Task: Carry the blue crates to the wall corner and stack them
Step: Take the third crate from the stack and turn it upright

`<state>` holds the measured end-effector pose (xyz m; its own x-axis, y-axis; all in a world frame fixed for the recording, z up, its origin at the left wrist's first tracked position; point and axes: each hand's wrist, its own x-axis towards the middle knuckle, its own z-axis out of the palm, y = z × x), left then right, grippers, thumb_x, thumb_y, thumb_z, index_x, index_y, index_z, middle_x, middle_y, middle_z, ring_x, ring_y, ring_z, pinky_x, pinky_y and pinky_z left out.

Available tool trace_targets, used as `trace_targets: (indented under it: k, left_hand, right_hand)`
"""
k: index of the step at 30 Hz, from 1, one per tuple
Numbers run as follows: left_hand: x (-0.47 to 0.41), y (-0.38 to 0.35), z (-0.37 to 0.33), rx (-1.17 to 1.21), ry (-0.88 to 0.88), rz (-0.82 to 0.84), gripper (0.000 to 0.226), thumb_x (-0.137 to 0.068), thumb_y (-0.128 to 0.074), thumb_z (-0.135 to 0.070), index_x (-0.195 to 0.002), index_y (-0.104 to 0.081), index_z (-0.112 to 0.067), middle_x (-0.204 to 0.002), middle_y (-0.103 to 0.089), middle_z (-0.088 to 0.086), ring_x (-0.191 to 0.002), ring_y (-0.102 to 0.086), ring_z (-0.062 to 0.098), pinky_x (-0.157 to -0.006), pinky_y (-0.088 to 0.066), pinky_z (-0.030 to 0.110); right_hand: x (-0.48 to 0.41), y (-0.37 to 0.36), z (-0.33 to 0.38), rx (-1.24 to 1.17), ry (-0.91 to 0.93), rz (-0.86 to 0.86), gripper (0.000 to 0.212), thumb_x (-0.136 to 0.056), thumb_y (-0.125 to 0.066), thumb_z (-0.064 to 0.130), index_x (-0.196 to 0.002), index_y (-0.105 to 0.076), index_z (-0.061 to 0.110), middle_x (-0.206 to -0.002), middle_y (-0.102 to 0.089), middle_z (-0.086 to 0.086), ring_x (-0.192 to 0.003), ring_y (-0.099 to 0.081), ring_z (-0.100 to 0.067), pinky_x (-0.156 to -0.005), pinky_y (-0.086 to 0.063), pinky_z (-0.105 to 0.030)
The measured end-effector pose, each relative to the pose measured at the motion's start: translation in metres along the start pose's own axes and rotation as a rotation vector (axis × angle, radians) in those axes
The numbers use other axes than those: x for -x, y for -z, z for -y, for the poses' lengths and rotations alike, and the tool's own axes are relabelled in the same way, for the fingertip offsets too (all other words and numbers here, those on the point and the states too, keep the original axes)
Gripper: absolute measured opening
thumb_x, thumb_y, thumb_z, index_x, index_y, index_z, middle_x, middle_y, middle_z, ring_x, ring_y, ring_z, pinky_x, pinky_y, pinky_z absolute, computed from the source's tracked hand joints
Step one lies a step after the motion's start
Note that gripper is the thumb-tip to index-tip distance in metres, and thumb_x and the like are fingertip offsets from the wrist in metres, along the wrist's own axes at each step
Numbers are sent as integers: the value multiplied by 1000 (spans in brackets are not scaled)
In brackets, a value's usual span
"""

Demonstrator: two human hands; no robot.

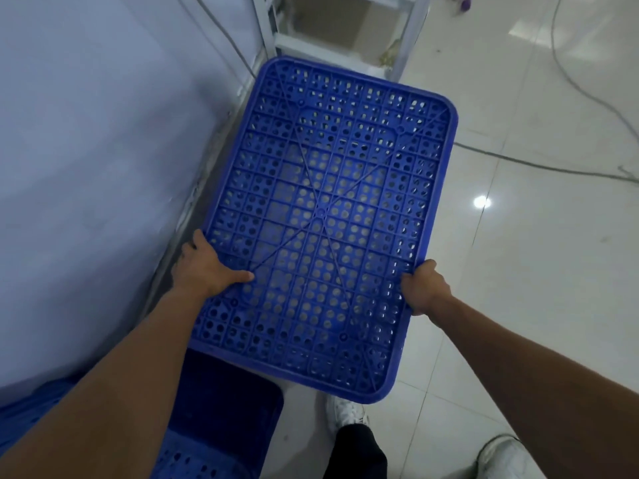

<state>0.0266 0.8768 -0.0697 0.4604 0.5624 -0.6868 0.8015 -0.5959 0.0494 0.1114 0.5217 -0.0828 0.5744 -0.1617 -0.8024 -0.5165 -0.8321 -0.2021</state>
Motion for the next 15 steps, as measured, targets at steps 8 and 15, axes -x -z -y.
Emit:
trace_targets:
  k: [8,15]
  left_hand:
    - [-9,14,-7,228,-1,1,115,-64,-81,-64,-150,-26,-12,-145,-47,18,-120,-56,41,-95,-52,58]
    - [41,2,-61,173,-157,38,87,-54,-83,-70,-113,-61,-9,-98,-70,10,-79,-69,28,-72,-61,47]
  right_hand:
    - [5,25,-11,-71,-10,1,33,-95,-46,22,-122,-35,9,-115,-57,-17,-96,-60,-37,-79,-58,-52]
    - [7,93,-69,-42,-50,3,31,-94,-48,24,-118,-36,9,-113,-58,-17,-88,-65,-37,-67,-61,-47]
